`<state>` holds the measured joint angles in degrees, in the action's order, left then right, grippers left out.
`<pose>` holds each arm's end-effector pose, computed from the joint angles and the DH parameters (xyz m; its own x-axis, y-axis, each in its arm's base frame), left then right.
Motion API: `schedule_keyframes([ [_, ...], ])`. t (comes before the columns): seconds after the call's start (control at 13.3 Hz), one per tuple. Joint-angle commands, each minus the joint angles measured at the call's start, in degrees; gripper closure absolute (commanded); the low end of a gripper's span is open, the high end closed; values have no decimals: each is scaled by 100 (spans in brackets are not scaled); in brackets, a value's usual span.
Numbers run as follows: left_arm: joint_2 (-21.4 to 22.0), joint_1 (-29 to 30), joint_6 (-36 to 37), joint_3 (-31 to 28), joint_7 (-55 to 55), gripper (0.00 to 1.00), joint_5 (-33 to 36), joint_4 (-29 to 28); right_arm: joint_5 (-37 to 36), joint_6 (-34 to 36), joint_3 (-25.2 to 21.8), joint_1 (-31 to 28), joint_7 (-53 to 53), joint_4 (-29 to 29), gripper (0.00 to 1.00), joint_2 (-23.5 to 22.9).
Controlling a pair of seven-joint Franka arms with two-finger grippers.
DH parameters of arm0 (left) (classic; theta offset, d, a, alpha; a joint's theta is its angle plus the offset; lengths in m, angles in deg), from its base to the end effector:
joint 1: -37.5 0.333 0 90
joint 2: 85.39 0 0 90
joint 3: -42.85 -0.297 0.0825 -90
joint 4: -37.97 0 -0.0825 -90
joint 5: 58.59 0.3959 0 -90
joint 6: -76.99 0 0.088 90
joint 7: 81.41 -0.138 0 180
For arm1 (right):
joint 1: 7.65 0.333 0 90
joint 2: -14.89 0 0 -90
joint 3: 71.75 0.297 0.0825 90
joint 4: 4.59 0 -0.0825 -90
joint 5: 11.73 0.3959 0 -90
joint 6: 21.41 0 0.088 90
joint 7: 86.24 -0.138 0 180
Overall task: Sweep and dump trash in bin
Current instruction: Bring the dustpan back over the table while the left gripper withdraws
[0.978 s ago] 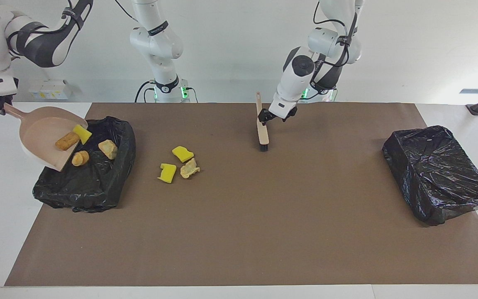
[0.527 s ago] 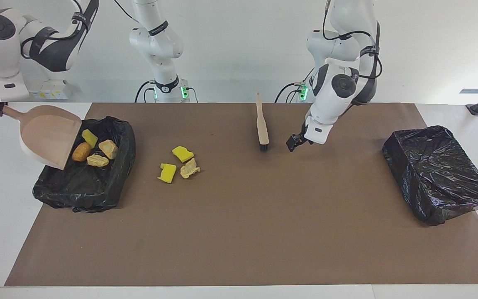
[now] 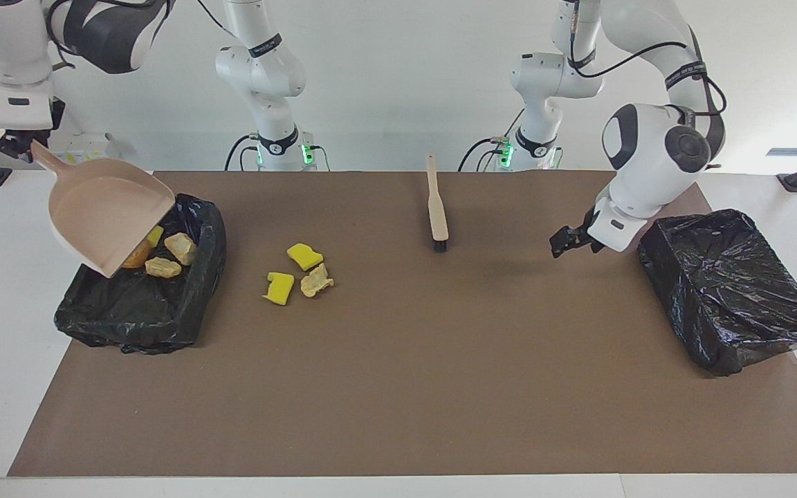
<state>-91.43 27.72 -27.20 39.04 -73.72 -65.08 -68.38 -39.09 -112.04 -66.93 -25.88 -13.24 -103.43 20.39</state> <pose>0.5739 -0.0734 0.3967 0.9861 0.0589 -0.1554 0.0716 -0.9944 0.0775 0.5072 -0.1839 0.5694 0.4558 0.7621 -0.4599 0.8777 -0.4709 0.0895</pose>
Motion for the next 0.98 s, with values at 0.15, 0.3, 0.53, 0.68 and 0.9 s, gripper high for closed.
schedule_keyframes([
  [0.15, 217, 504, 443, 64, -1207, 0, 384, 167, 1143, 528, 1045, -40, -3681, -4, 100, 83],
  [0.3, 244, 557, 312, 56, -1173, 0, 367, 220, 1767, 493, 1415, 48, -5121, -4, 100, 13],
  [0.53, 279, 670, 303, 56, -1147, 0, 385, 431, 2533, 135, 1460, 933, -7356, 49, 100, -373],
  [0.68, 279, 680, 416, 64, -1173, 0, 402, 484, 2841, -296, 1460, 1531, -8009, 67, 100, -776],
  [0.9, 358, 601, 574, 125, -1200, 0, 586, 597, 3009, -849, 1469, 2646, -9359, 925, 100, -1943],
])
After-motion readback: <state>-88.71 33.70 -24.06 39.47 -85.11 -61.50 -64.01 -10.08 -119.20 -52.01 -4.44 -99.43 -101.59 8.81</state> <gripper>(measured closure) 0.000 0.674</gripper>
